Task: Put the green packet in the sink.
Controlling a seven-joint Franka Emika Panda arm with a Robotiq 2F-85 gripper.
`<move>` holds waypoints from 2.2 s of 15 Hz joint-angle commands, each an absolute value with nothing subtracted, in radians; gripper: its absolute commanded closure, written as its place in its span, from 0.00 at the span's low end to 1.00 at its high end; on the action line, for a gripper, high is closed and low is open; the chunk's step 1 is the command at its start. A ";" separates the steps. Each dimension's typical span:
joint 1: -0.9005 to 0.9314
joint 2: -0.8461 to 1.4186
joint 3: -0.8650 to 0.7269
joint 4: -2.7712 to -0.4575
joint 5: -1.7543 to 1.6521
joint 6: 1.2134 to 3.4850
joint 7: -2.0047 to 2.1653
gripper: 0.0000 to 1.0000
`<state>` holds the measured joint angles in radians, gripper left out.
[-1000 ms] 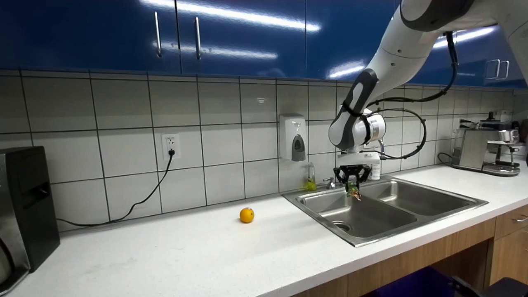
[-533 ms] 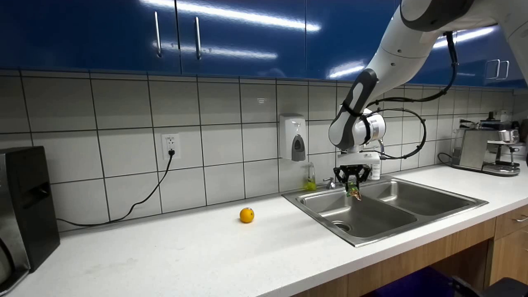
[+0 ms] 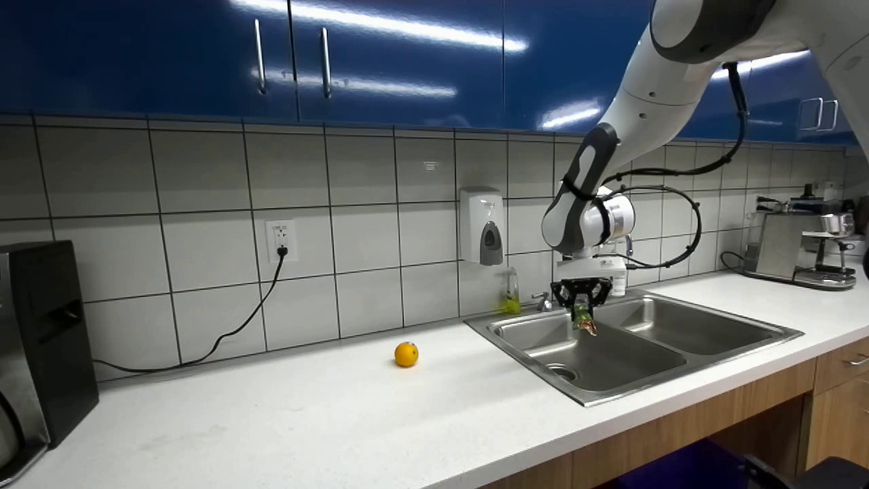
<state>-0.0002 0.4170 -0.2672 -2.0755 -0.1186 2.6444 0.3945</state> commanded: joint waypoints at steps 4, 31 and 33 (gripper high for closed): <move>-0.072 0.563 -0.268 -1.956 -0.077 2.666 0.365 0.85; -0.200 1.126 -0.225 -1.368 0.067 2.512 0.314 0.85; -0.202 1.141 -0.227 -1.342 0.066 2.498 0.315 0.85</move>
